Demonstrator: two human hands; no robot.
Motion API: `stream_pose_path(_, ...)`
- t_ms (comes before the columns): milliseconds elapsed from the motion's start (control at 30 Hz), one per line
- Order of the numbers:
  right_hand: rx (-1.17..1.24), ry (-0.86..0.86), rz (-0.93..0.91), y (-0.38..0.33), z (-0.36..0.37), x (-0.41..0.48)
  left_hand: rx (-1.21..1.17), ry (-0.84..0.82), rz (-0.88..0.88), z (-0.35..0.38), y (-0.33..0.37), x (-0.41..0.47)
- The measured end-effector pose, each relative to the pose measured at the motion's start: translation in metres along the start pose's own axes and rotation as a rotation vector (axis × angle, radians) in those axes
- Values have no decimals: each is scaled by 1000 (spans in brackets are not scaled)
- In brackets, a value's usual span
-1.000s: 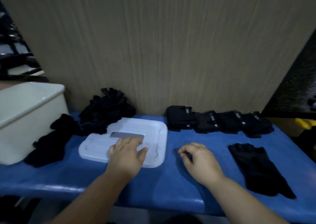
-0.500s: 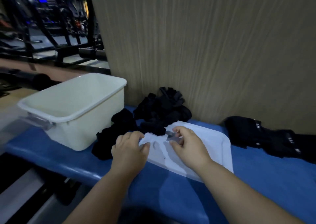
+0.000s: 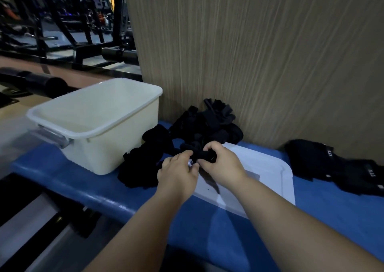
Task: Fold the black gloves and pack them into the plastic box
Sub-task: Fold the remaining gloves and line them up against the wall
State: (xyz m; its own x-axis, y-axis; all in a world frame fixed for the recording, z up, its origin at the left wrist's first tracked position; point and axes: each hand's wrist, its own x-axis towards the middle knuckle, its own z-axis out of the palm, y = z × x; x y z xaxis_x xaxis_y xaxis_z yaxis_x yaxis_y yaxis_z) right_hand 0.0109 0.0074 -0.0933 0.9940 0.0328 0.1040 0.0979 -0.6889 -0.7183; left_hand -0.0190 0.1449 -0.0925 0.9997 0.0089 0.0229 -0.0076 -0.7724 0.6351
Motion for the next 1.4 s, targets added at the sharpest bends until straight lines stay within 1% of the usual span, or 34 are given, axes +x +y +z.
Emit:
stream_pose_path(100, 52, -25, 1, 4, -12, -12, -30, -40, 25, 5, 7, -2)
stream_pose_path(233, 126, -23, 50, 17, -32, -29, -54, -67, 74, 11, 21, -11)
stream_pose_path(333, 219, -31, 86, 30, -54, -49, -44, -110, 212, 21, 33, -18)
stream_pose_path(433, 347, -24, 126, 44, -79, -74, -151, -209, 303, 34, 50, -28)
stream_pose_path(500, 405, 3, 168, 54, -98, -96, -197, -234, 347, 42, 63, -36)
stream_pose_path(600, 396, 74, 193, 72, -123, -130, -211, -280, 467, 55, 85, -47)
stream_pose_path(700, 374, 92, 229, 87, -143, -157, -187, -359, 601, 72, 105, -60)
stream_pose_path(767, 386, 105, 251, 96, -155, -173, -205, -376, 658, 84, 116, -68)
stream_pose_path(900, 449, 56, 299, 115, -175, -197, -258, -367, 728, 109, 134, -79)
stream_pose_path(1033, 317, -42, 285, 138, -192, -210, -308, -336, 744, 129, 148, -86)
stream_pose_path(1133, 224, -39, 247, 150, -200, -215, -320, -319, 734, 142, 156, -92)
stream_pose_path(1200, 154, 14, 223, 157, -203, -216, -311, -299, 705, 149, 162, -96)
stream_pose_path(1333, -54, 193, 160, 165, -208, -216, -358, -229, 646, 158, 173, -103)
stream_pose_path(1400, -82, 250, 120, 165, -209, -217, -349, -195, 633, 161, 177, -104)
